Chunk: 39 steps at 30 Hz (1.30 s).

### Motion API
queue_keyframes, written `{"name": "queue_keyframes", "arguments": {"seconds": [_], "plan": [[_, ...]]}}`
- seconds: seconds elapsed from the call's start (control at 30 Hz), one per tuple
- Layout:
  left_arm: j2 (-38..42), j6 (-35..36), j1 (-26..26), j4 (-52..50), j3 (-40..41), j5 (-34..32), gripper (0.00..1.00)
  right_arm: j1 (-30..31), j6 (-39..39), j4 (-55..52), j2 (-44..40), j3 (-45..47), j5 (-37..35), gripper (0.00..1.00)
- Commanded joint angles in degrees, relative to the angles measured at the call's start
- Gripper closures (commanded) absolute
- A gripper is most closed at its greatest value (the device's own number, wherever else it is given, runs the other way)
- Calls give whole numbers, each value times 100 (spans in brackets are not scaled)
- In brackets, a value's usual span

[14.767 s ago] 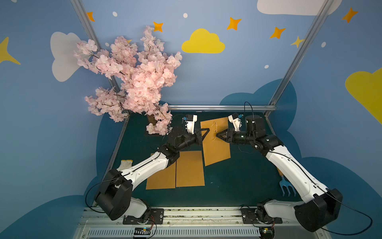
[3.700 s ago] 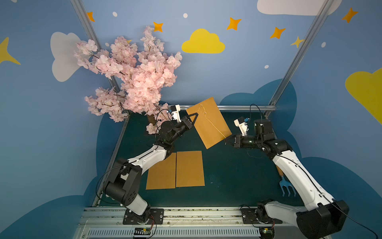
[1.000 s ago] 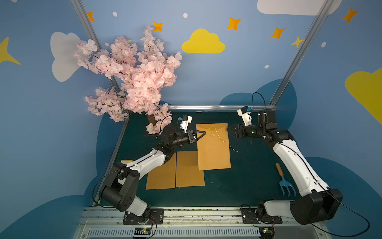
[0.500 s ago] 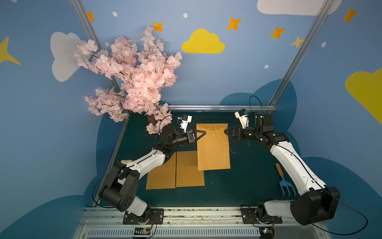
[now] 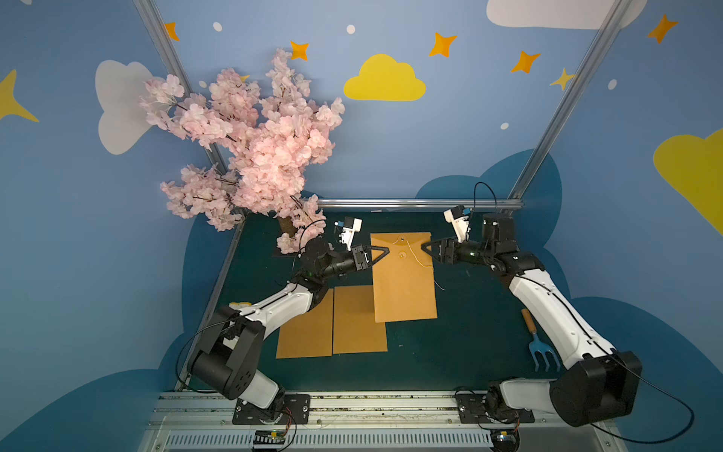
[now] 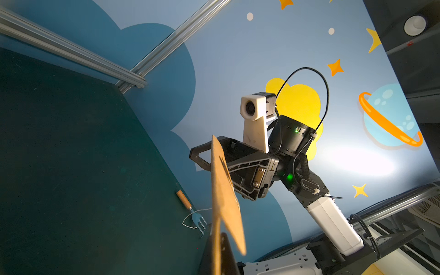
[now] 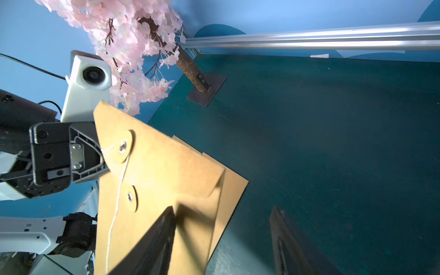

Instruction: Open the file bag

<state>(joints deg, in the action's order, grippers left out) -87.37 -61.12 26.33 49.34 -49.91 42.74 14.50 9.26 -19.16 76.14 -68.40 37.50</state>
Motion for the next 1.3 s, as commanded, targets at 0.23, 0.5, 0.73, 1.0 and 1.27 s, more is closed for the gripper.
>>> {"name": "queue_keyframes", "arguments": {"seconds": [0.23,0.5,0.73,1.0,1.27], "plan": [[-243,-88,188,428,74,195,97,53,417,698,130,21,363,35],[-333,-7,267,377,137,200,97,57,410,659,94,-94,429,35],[-351,30,265,420,208,160,98,40,453,635,102,-138,605,47],[-401,136,262,400,261,129,98,40,601,773,152,-125,886,72],[-447,358,261,326,358,77,98,-47,996,1042,191,-117,1315,80]]}}
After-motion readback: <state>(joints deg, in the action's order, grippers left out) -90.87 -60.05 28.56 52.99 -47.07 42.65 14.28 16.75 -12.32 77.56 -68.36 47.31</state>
